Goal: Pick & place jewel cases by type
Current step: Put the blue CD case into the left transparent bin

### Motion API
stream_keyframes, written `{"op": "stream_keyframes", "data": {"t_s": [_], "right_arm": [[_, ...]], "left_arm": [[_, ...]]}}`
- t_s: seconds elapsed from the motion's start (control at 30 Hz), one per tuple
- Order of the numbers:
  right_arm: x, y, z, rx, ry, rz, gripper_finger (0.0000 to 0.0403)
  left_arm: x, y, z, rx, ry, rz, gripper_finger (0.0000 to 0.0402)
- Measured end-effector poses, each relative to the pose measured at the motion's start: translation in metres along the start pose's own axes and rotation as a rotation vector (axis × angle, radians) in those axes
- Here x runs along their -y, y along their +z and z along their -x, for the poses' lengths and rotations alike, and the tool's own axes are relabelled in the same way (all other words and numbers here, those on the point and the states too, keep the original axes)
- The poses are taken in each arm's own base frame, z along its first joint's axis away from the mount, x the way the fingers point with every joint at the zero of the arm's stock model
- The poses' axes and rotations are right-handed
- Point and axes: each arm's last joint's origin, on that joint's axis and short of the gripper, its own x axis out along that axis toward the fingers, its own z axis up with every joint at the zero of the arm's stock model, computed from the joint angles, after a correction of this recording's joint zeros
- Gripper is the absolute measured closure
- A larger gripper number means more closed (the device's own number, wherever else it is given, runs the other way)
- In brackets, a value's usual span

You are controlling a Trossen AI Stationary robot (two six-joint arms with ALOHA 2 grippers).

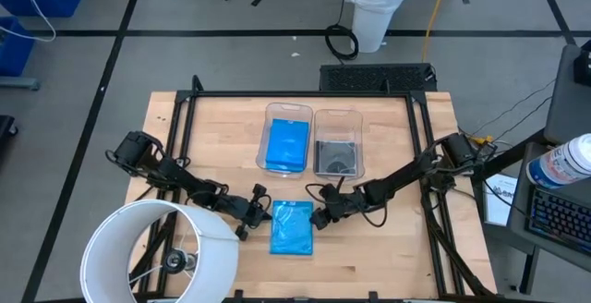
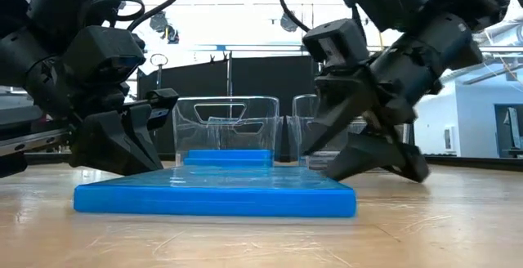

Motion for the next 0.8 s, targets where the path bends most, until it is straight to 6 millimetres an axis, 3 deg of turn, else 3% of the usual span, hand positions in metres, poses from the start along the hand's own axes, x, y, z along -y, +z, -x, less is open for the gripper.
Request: {"op": "stream_keyframes", "data": {"t_s": [0.37,0.53,0.8], "right_arm": [[-0.012,0.009,-0.003,0.139,0.145,0.093,0.0242],[-0.021,0.005,-0.001,0.067,0.261,0.104,0.0254],[-0.027,-0.007,0.002,0.036,0.294,0.143,0.0284]], "left_arm": [[0.008,0.010,-0.036,0.000,-0.097,-0.012,0.0393],[0.005,0.013,-0.040,-0.035,-0.067,-0.005,0.0398],[0.004,0.010,-0.039,-0.067,-0.023,0.019,0.0390]]}}
